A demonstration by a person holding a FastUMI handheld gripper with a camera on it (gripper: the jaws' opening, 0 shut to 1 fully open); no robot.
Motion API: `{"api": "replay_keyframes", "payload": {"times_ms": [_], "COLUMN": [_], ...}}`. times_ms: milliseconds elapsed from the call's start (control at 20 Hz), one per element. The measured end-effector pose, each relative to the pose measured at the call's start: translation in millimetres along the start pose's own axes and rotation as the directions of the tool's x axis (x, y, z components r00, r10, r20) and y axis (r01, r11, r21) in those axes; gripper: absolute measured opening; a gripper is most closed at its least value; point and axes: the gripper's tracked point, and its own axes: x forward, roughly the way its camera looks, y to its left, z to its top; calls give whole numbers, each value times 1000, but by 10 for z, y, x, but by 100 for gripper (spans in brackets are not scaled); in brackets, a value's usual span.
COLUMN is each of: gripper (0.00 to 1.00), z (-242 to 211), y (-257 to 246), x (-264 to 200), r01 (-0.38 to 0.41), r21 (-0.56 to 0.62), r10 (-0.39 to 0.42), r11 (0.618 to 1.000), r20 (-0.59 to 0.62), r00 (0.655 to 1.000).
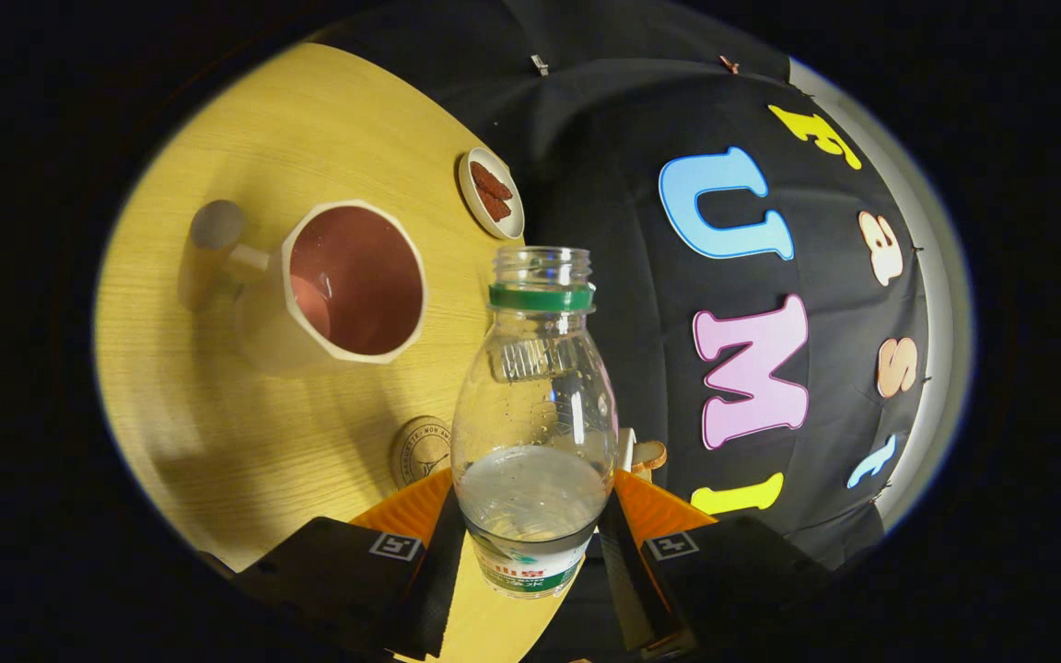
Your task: Take the bottle from table, then pour the juice into the cup, finally place the bottle on the coaster
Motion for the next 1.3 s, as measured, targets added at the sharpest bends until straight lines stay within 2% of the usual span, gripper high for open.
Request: {"api": "replay_keyframes", "payload": {"times_ms": [650,1300], "gripper": [73,73], "z": [-51,30], "y": [162,150], "x": [161,237], "r01": [-28,-28], "r21": [-170,-334], "r10": [26,35], "r11": [985,942], "r20": [-18,16], "r00": [1000,999]}}
